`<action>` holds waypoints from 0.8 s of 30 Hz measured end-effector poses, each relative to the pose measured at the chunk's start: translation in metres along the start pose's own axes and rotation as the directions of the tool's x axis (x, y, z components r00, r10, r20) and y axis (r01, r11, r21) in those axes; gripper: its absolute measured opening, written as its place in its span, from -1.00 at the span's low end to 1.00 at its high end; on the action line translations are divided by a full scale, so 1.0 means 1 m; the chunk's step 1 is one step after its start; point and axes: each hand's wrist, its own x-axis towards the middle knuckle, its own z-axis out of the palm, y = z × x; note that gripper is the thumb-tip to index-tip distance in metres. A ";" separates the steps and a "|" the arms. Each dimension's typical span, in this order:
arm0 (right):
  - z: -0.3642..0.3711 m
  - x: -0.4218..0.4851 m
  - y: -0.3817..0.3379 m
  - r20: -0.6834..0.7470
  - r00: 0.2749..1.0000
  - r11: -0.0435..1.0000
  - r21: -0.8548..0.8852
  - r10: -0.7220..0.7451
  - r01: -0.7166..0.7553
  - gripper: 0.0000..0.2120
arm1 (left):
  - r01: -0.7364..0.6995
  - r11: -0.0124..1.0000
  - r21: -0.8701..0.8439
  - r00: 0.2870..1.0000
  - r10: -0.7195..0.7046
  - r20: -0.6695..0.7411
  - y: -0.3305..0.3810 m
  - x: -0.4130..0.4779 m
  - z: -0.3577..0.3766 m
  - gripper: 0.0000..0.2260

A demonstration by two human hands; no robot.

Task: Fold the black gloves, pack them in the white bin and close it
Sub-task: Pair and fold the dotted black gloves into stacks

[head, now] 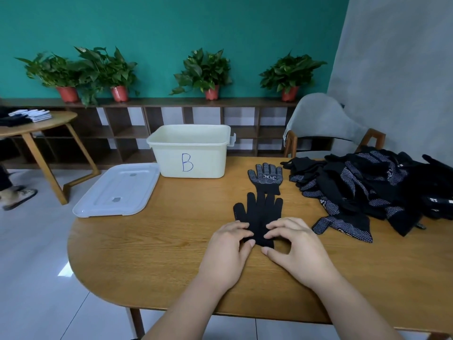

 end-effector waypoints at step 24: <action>-0.011 0.001 -0.009 -0.024 0.987 0.954 0.261 0.160 -0.148 -0.94 | 0.141 0.936 -0.321 0.969 -0.197 -0.150 -0.001 -0.004 -0.012 -0.78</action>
